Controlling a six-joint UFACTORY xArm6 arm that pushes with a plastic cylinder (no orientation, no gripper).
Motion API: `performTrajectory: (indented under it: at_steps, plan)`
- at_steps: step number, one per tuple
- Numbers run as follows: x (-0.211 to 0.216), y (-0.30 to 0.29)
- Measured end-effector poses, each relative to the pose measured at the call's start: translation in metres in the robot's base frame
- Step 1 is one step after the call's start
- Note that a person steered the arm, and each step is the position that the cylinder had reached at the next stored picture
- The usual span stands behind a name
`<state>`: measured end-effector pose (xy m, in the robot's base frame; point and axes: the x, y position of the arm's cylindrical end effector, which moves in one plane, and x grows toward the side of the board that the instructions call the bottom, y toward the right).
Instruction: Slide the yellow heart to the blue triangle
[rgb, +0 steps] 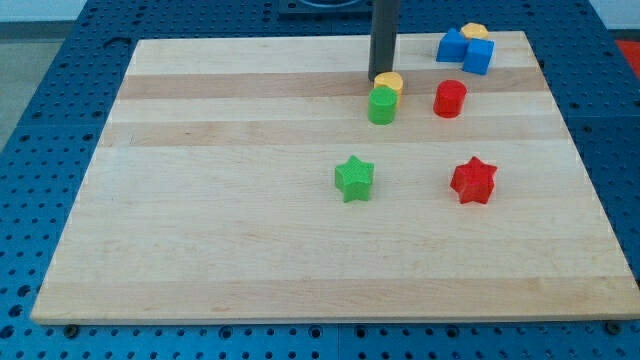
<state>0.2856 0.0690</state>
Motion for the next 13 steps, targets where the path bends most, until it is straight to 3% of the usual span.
performTrajectory:
  at_steps: [3, 5, 7, 8, 13]
  plan:
    - [0.015, -0.064]
    - [0.057, -0.055]
    - [0.021, 0.071]
    - [0.014, 0.091]
    - [0.013, 0.008]
